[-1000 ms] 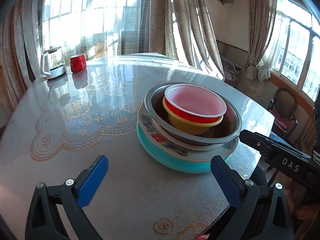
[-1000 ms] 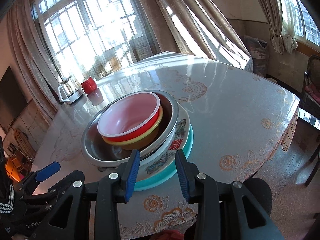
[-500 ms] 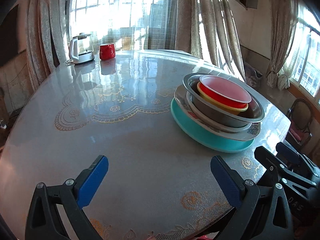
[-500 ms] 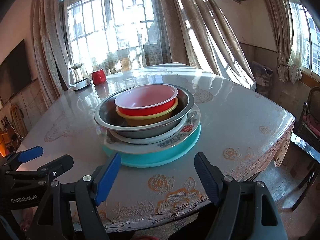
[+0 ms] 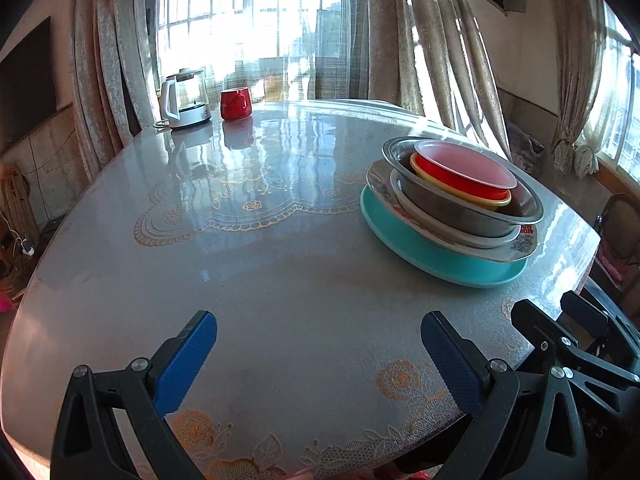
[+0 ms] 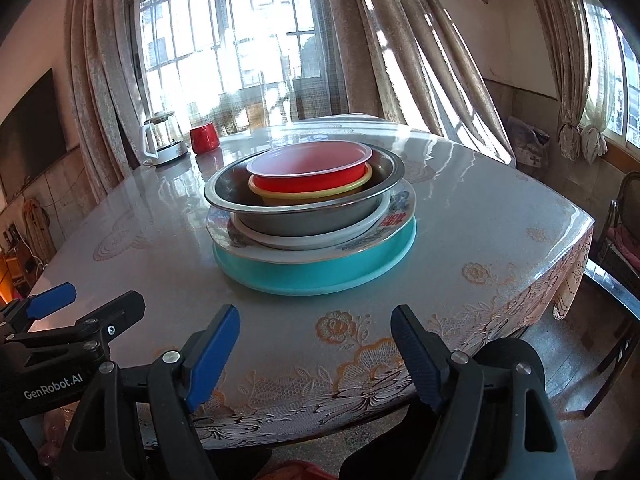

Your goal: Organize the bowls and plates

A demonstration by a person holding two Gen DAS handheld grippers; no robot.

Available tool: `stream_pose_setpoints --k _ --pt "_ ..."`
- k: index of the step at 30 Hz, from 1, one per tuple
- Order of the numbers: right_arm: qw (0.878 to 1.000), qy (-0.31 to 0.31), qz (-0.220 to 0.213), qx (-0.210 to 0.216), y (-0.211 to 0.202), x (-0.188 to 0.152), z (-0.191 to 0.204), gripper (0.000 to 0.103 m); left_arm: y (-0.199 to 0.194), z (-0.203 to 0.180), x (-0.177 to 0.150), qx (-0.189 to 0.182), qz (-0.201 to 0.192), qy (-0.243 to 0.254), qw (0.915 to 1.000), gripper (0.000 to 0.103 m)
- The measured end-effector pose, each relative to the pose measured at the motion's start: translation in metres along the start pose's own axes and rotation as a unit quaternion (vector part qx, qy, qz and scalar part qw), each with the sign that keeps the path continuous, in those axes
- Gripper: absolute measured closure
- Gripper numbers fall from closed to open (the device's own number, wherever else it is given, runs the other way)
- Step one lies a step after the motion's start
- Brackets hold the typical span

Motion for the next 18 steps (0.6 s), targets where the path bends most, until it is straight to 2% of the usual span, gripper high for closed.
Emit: stream_pose_setpoints --k 18 --pt "1.0 0.01 0.008 -0.003 -0.0004 -0.0017 -0.0043 0.024 0.0015 -0.0017 -0.0021 0.015 0.006 0.004 0.9999 0.0"
Point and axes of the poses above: each gripper's, at about its wrist camera, not at the fingertips, and y roughly the way its jaws point, z to its left, x to its top, the point moved 3 cm from there along y, roughly the way its jaws point, and after that the axes turned 2 degrees about y, right-handed, at the moved point
